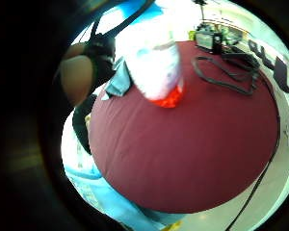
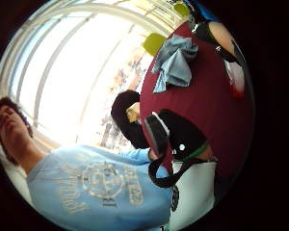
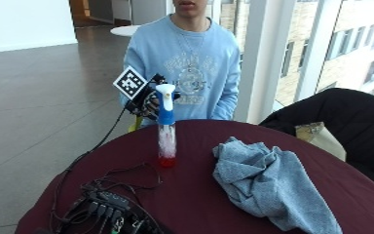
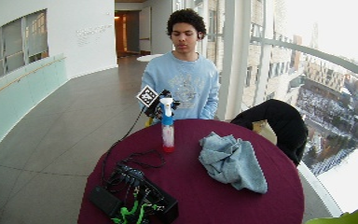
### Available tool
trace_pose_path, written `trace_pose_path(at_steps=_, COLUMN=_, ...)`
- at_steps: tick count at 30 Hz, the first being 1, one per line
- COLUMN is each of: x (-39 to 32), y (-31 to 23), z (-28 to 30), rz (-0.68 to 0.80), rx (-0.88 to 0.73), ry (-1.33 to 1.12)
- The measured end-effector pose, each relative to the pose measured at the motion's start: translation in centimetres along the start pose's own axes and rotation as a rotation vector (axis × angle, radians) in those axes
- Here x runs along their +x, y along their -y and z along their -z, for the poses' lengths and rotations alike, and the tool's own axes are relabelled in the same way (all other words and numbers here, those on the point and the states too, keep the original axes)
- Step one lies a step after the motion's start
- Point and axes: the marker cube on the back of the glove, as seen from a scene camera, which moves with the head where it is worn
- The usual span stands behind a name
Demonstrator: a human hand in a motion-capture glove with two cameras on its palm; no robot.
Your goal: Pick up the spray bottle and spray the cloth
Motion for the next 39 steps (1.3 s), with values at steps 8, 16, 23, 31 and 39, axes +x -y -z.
trace_pose_path(at_steps=8, x=3.5, y=2.7, z=1.1, rz=-0.148, rx=0.121, ry=0.115)
trace_pose_path(at_steps=16, x=4.8, y=7.2, z=-0.9, rz=-0.229, rx=0.123, ry=0.239)
trace_pose_path(at_steps=23, x=5.1, y=9.7, z=-2.4, rz=-0.234, rx=0.131, ry=0.322)
trace_pose_path(at_steps=31, x=4.9, y=11.2, z=-3.3, rz=-0.204, rx=0.224, ry=0.379)
trace_pose_path(at_steps=39, x=5.5, y=11.9, z=-3.5, rz=-0.22, rx=0.264, ry=0.329)
